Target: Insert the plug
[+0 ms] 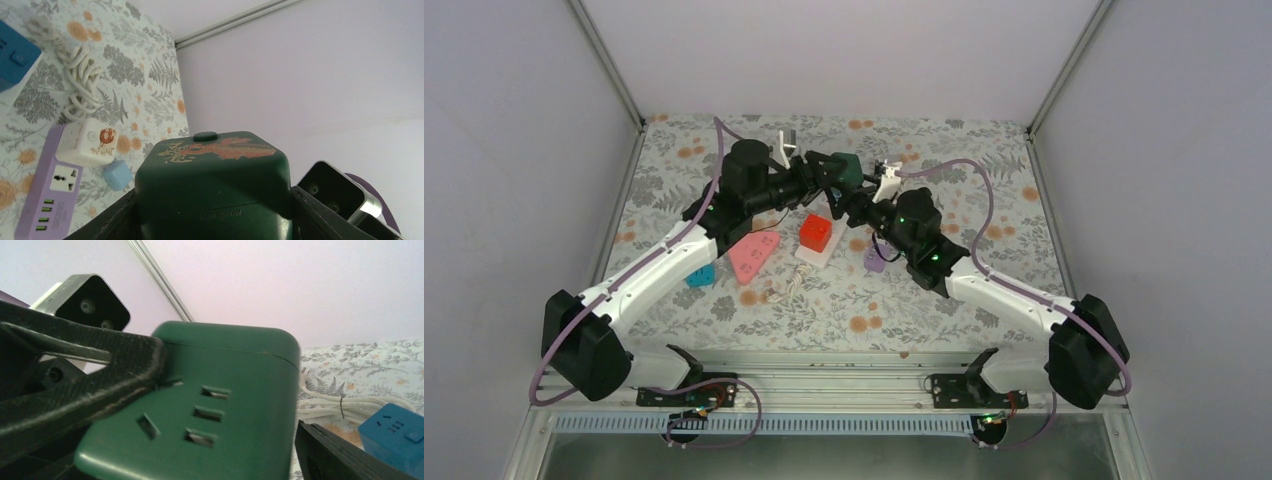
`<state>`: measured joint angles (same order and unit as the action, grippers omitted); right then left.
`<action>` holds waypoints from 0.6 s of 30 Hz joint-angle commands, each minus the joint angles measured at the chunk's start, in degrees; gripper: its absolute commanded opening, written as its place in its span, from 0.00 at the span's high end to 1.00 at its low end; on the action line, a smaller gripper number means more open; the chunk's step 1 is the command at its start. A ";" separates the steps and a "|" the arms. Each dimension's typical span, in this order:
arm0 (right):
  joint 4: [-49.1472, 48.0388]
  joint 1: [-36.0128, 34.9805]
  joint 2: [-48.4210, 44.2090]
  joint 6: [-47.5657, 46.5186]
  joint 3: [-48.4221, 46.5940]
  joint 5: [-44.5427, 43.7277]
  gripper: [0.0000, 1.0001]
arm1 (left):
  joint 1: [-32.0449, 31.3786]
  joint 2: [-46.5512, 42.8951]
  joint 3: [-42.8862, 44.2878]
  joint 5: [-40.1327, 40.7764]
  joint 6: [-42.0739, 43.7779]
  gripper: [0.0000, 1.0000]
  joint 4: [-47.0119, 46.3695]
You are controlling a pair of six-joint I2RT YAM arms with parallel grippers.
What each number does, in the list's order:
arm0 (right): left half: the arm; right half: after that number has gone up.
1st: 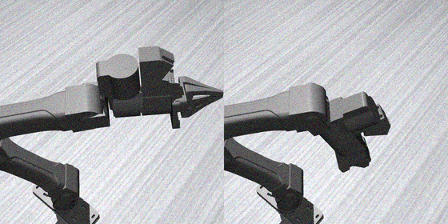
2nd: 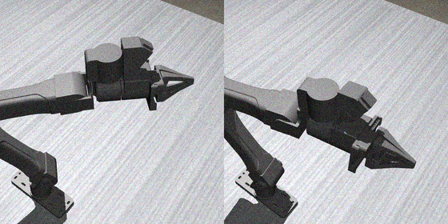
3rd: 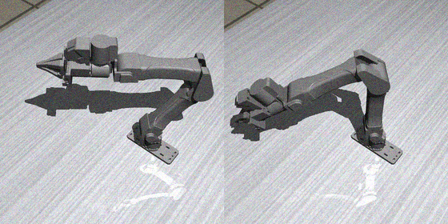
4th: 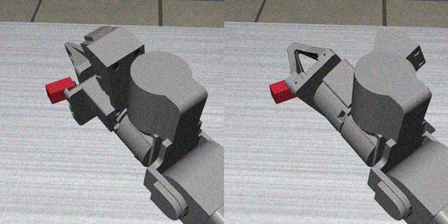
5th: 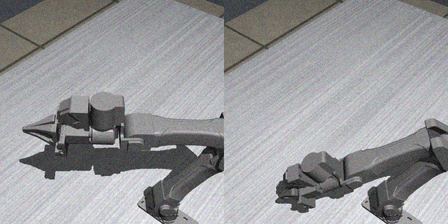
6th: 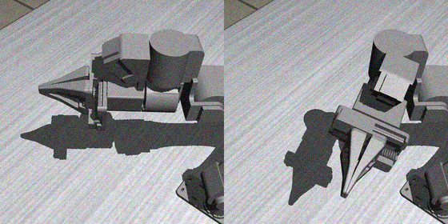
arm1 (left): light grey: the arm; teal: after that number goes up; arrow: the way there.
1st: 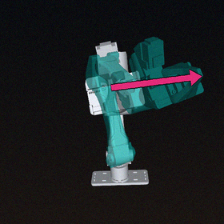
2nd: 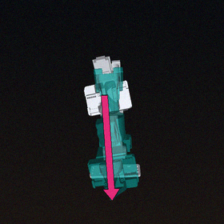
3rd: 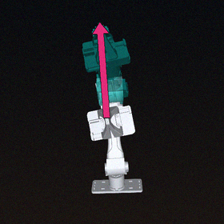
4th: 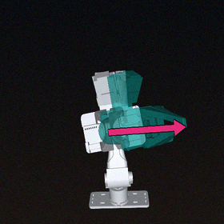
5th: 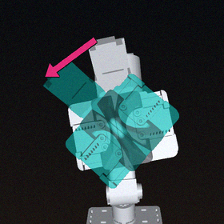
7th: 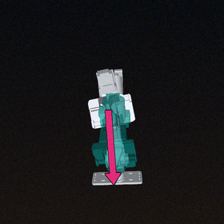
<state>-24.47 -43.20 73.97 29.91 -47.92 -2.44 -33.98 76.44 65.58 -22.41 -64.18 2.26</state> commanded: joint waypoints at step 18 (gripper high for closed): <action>6.96 3.87 -12.64 -19.20 3.73 18.90 0.43 | -0.92 -1.90 3.03 -4.75 16.30 0.00 8.64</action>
<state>-18.57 -40.99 64.40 19.94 -44.95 1.08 -34.74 74.91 66.06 -21.76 -56.84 9.28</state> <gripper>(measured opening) 0.652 0.999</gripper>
